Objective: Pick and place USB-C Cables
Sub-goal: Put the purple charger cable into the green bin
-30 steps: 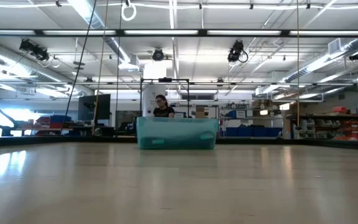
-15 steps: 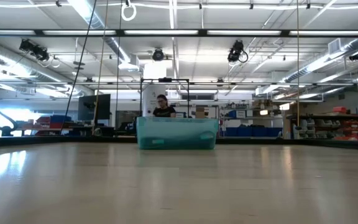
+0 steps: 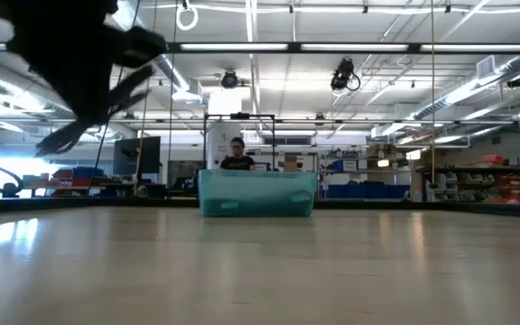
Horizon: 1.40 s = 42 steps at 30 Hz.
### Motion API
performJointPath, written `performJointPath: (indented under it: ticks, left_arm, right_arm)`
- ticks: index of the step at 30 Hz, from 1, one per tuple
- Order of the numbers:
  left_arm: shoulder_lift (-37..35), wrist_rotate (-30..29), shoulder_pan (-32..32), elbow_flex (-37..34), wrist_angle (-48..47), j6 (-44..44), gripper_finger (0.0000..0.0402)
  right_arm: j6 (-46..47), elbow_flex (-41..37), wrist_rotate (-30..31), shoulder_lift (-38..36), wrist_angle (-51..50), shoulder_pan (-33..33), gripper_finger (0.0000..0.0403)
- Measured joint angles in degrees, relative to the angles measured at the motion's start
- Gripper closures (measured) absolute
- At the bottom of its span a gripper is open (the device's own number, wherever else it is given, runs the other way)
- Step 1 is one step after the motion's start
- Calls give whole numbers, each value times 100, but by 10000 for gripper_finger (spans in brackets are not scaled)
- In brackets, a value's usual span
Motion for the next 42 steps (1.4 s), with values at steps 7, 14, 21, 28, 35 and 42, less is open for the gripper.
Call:
performJointPath:
  ticks: [7, 14, 21, 28, 35, 42]
  left_arm:
    - [-10, -159, 285, 382, -33, 526, 383]
    - [-10, -155, 296, 386, -20, 644, 383]
    - [-10, -337, 425, 388, 56, 962, 383]
    - [-10, -300, 768, 391, 151, 1254, 383]
    - [-10, -417, 1625, 393, 962, 1445, 383]
    - [-15, -171, 2344, 393, 2115, 1940, 383]
  right_arm:
    - [471, 1, 0, 0, -263, 147, 114]
    - [868, -1, 41, 13, -731, 264, 114]
    - [911, -517, 872, 15, -793, 177, 114]
    - [1024, -1079, 719, 17, -751, -7, 114]
    - [1314, -1216, 724, 17, -424, -27, 115]
    - [1272, -1216, 1250, 17, 205, -16, 115]
